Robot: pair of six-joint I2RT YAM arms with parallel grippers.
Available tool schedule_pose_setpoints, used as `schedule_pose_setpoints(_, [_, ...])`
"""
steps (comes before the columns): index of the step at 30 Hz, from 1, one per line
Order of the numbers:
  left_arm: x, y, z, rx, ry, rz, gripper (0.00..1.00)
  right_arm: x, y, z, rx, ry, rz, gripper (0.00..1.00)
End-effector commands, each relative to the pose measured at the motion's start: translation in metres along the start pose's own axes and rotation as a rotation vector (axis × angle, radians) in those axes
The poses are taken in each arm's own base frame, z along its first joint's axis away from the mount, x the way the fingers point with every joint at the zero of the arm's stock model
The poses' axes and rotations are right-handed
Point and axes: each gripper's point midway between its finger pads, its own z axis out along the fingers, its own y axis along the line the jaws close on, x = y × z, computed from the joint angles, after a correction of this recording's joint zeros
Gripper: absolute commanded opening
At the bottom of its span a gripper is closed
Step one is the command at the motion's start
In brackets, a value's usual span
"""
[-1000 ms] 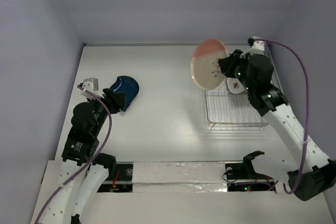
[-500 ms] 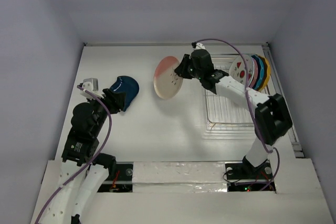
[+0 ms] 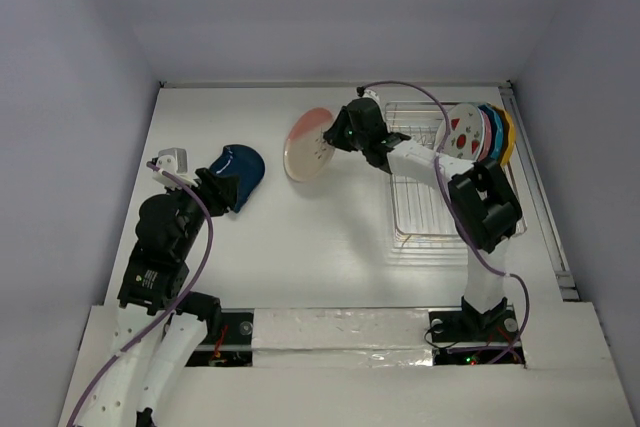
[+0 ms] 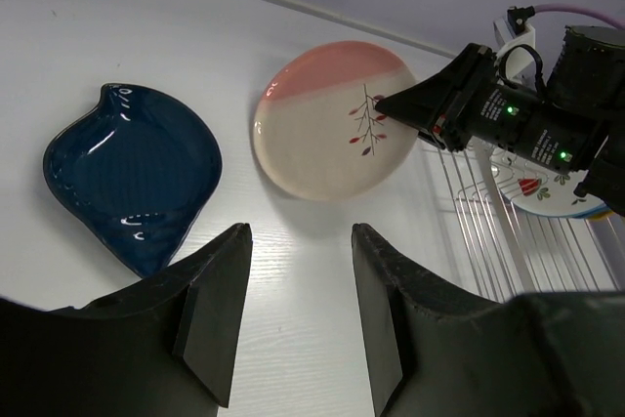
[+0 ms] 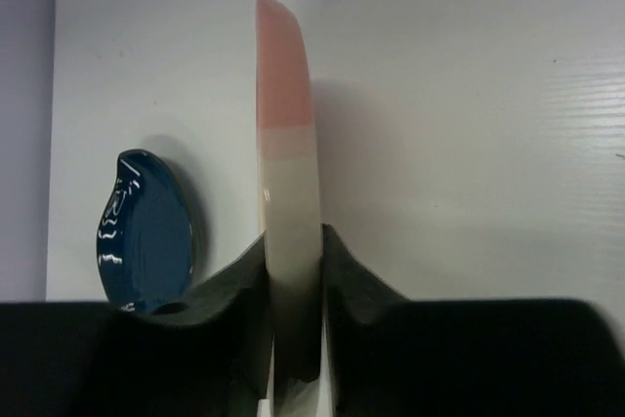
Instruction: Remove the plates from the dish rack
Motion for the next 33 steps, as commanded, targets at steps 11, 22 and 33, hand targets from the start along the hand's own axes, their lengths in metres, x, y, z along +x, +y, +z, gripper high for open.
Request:
schedule_pose_setpoints(11, [-0.006, -0.006, 0.002, 0.039, -0.030, 0.010, 0.42, 0.022, -0.019, 0.003, 0.038, 0.021, 0.025, 0.73])
schedule_pose_setpoints(22, [-0.008, -0.007, 0.000, 0.044, -0.041, 0.010, 0.42, 0.042, -0.042, -0.001, 0.142, 0.149, -0.096, 0.92])
schedule_pose_setpoints(33, [-0.009, -0.008, -0.001, 0.048, -0.045, 0.009, 0.42, 0.005, -0.025, -0.030, 0.144, 0.125, -0.237, 0.94])
